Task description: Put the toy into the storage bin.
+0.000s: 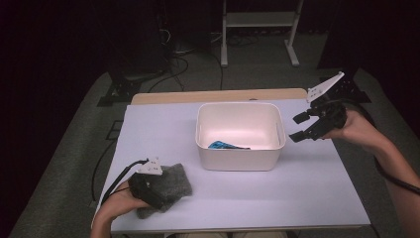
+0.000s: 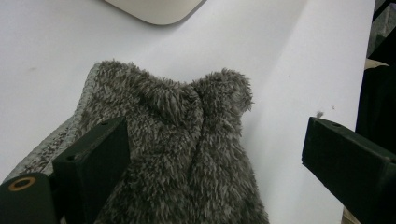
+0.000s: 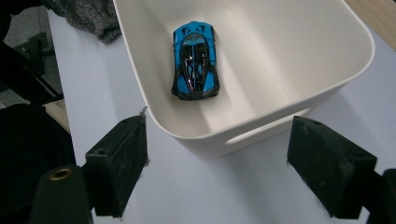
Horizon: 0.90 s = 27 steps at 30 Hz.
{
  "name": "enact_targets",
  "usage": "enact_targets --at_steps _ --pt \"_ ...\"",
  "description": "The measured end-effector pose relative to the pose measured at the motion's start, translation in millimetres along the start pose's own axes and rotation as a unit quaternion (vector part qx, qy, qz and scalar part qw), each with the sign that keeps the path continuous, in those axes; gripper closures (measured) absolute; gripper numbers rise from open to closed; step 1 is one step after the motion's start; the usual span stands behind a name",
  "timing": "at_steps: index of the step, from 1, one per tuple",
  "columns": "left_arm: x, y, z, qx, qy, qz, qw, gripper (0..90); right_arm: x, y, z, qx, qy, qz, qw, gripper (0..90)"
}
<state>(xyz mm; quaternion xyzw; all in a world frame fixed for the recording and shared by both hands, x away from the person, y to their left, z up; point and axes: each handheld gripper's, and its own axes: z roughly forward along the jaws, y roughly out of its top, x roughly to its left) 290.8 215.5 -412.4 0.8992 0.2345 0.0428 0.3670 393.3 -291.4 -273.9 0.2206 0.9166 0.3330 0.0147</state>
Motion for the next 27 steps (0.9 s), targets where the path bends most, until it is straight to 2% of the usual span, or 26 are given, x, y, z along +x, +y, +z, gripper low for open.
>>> enact_targets --at_steps 15,21,27 --pt "1.2 -1.3 -1.1 -0.004 0.004 -0.005 1.0000 7.2 -5.5 -30.6 2.6 -0.012 0.005 0.026 0.9996 18.1" --pt "1.8 -1.6 -1.7 0.000 0.004 -0.002 1.0000 7.2 -6.3 -41.7 5.0 -0.020 0.009 0.035 0.9992 17.8" --pt "1.3 -2.0 -0.8 0.002 0.005 -0.008 1.0000 7.2 -7.5 -57.8 8.8 -0.026 0.011 0.049 0.9984 15.8"
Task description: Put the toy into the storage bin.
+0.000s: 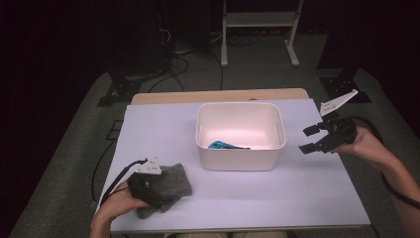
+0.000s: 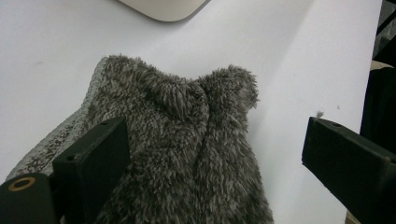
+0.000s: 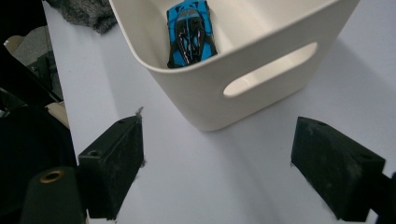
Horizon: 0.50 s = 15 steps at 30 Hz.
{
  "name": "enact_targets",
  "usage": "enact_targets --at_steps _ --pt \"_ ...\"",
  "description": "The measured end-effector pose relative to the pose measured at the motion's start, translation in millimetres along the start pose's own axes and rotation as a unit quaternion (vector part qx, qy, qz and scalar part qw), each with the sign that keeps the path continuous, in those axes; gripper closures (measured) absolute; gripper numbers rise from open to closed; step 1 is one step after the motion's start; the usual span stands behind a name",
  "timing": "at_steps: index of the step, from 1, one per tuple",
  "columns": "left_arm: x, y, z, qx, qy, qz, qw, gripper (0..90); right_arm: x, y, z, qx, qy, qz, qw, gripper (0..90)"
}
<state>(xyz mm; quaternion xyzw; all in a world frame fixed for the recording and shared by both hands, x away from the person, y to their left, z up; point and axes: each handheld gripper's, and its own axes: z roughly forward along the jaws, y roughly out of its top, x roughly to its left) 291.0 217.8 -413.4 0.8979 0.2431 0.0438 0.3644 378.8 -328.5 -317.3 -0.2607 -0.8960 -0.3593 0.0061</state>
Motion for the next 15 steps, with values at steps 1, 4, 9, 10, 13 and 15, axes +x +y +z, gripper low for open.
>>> enact_targets --at_steps 1,4,9,10,13,15 --pt "-0.1 -0.1 0.1 0.000 0.000 -0.001 1.0000 7.2 -0.6 -2.3 0.8 0.000 0.001 0.002 1.0000 15.7" --pt "0.3 -0.3 -0.2 -0.001 0.002 0.001 1.0000 7.2 -2.6 -12.5 4.7 0.001 0.003 0.010 0.9999 15.1" --pt "0.0 -0.2 -0.1 -0.001 0.004 -0.001 1.0000 2.8 -4.8 -27.4 11.0 0.002 0.007 0.021 0.9997 14.4" --pt "-0.1 -0.3 -0.1 -0.001 0.005 -0.001 1.0000 2.7 -5.3 -31.0 12.5 0.003 0.008 0.023 0.9997 14.1" --pt "-0.2 -0.4 -0.2 -0.001 0.004 -0.001 1.0000 2.7 -5.6 -38.6 16.1 0.005 0.010 0.029 0.9995 14.0" --pt "-0.5 -0.5 0.2 -0.001 0.004 -0.003 1.0000 2.7 -6.1 -44.0 18.5 0.004 0.011 0.034 0.9993 13.7"
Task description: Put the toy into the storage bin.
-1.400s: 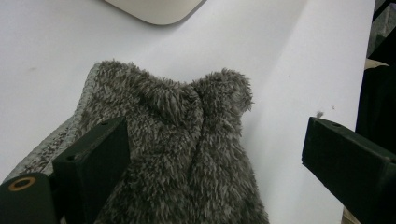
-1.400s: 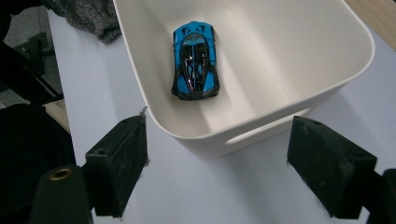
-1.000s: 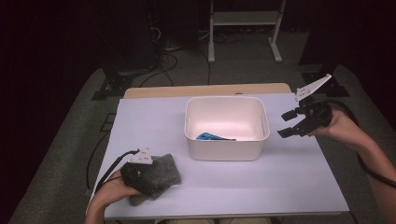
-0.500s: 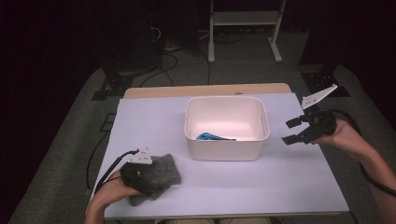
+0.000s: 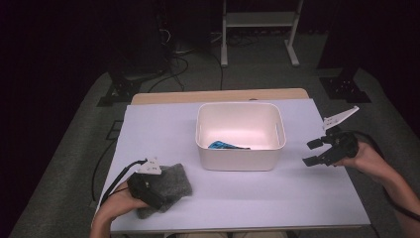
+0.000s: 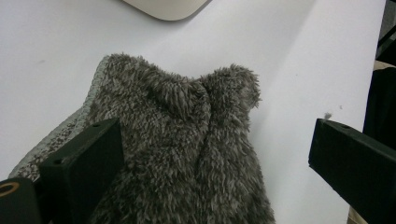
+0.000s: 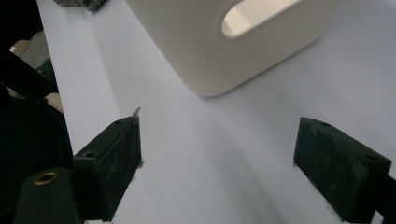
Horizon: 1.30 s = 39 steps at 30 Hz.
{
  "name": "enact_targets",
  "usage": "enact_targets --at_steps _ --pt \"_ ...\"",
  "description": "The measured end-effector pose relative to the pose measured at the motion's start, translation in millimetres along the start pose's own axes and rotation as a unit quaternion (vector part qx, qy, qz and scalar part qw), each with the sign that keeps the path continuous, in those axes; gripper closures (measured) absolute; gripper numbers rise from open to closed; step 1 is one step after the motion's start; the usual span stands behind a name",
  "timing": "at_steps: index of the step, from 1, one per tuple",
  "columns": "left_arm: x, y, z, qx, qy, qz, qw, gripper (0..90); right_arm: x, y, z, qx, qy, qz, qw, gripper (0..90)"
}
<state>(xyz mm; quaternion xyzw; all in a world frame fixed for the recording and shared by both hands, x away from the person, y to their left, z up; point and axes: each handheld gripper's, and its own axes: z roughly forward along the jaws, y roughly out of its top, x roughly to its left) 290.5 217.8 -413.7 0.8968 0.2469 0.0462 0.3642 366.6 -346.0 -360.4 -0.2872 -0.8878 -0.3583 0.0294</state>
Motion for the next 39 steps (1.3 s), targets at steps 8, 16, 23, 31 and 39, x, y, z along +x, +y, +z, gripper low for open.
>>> enact_targets --at_steps 8,16,23,31,39 --pt "0.2 -0.3 0.4 0.003 0.000 0.001 1.0000 2.7 -2.5 -16.7 7.9 -0.006 0.002 0.012 0.9999 13.6" --pt "-0.1 0.2 0.3 0.004 0.001 0.004 1.0000 2.8 -2.7 -29.5 14.8 -0.020 0.000 0.021 0.9996 13.6" --pt "0.5 -0.5 0.6 0.004 0.002 0.002 1.0000 2.7 -0.9 -39.7 21.8 -0.028 0.001 0.027 0.9992 13.5" --pt "0.6 -0.9 1.1 0.004 0.004 0.000 1.0000 2.7 2.0 -45.5 30.7 -0.034 0.000 0.032 0.9989 13.5" --pt "2.7 -2.1 -2.0 -0.002 0.015 -0.002 0.9999 2.7 6.0 -54.3 40.5 -0.036 0.006 0.033 0.9988 13.6"
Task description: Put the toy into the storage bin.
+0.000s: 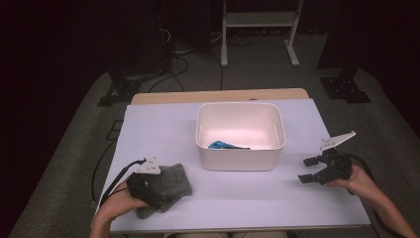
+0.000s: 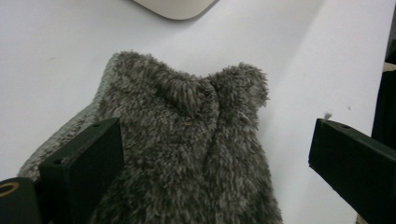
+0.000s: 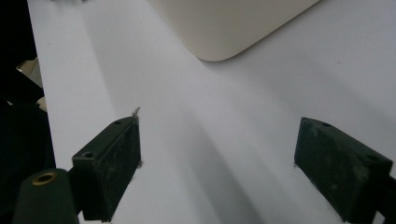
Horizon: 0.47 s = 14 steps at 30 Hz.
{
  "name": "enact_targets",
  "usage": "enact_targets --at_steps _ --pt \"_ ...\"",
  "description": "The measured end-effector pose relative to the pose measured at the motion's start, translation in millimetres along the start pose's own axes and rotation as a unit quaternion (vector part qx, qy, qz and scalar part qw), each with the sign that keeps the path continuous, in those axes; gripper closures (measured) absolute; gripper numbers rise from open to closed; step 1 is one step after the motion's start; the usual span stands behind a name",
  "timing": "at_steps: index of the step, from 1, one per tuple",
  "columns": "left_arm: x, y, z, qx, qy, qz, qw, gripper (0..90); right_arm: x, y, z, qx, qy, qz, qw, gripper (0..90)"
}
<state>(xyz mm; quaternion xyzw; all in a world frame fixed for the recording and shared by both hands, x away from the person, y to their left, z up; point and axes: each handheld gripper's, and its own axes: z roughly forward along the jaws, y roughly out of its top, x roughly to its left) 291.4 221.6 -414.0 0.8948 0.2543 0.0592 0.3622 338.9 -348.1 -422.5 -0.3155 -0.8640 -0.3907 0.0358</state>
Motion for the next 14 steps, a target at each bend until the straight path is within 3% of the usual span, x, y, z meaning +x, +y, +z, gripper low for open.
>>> enact_targets --at_steps 9,14 --pt "2.2 -0.3 -1.7 -0.008 0.015 -0.004 0.9999 2.7 4.0 -14.3 3.5 -0.009 0.000 0.008 0.9999 13.6" --pt "4.4 0.1 -6.5 -0.028 0.037 -0.013 0.9988 2.7 9.0 -20.7 3.9 -0.022 0.000 0.005 0.9997 13.6"
